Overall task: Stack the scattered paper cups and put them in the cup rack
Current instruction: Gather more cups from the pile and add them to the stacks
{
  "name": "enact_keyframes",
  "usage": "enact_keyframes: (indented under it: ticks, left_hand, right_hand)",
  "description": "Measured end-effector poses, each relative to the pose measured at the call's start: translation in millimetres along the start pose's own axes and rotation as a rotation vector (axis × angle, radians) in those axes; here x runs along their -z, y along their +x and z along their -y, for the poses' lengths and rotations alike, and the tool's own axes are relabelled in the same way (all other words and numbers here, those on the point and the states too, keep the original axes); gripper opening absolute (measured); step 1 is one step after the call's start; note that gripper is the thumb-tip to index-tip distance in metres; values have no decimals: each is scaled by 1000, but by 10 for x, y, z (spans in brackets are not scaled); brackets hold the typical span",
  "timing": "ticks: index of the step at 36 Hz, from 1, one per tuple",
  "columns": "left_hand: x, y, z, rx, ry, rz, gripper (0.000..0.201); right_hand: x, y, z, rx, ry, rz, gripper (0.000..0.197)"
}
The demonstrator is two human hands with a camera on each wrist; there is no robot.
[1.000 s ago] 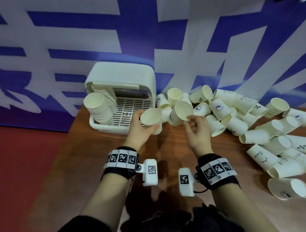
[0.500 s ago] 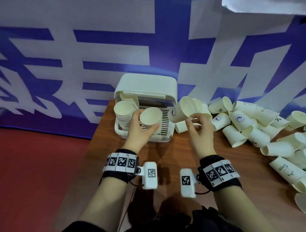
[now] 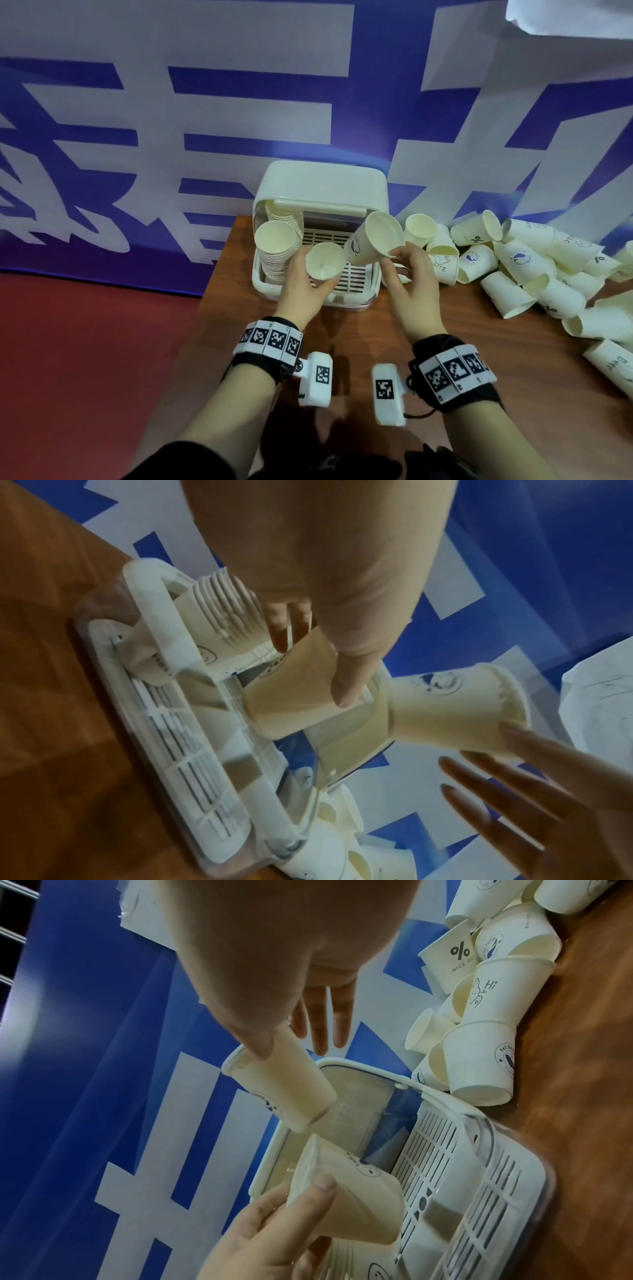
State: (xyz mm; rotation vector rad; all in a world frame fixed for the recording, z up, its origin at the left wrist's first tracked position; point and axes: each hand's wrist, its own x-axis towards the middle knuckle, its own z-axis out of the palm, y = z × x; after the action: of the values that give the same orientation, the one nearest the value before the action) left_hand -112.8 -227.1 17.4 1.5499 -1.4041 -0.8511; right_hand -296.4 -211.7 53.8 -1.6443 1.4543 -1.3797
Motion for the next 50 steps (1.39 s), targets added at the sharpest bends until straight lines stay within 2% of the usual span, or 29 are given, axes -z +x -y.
enact_keyframes:
  ticks: [4, 12, 18, 29, 32, 38, 41, 47, 50]
  left_hand:
    - [-88, 94, 176, 49, 11, 20, 72]
    - [-202, 252, 398, 102, 42, 75, 68]
    - [-266, 301, 480, 110, 94, 70, 62]
    - [-268, 333, 520, 90, 165, 134, 58]
    - [-260, 338, 554, 100, 150, 160, 62]
    - [-188, 297, 567, 128, 110, 215, 87]
    - [-140, 259, 564, 132, 126, 233, 93]
    - [-71, 203, 608, 160, 115, 264, 100]
    - [-51, 204, 613, 175, 96, 271, 98]
  right_hand:
    - [-36, 49, -67, 44, -36, -5, 8]
    - [-150, 106, -251, 81, -73, 86, 9]
    - [-249, 105, -377, 76, -102, 115, 10]
    - [-428, 138, -479, 89, -193, 277, 11]
    - [-462, 154, -511, 86, -253, 335, 15]
    - [-481, 192, -532, 102, -350, 418, 21]
    - [-494, 219, -543, 114, -403, 468, 18]
    - [-549, 207, -548, 93, -497, 533, 25]
    - [-569, 194, -532, 68, -506, 548, 30]
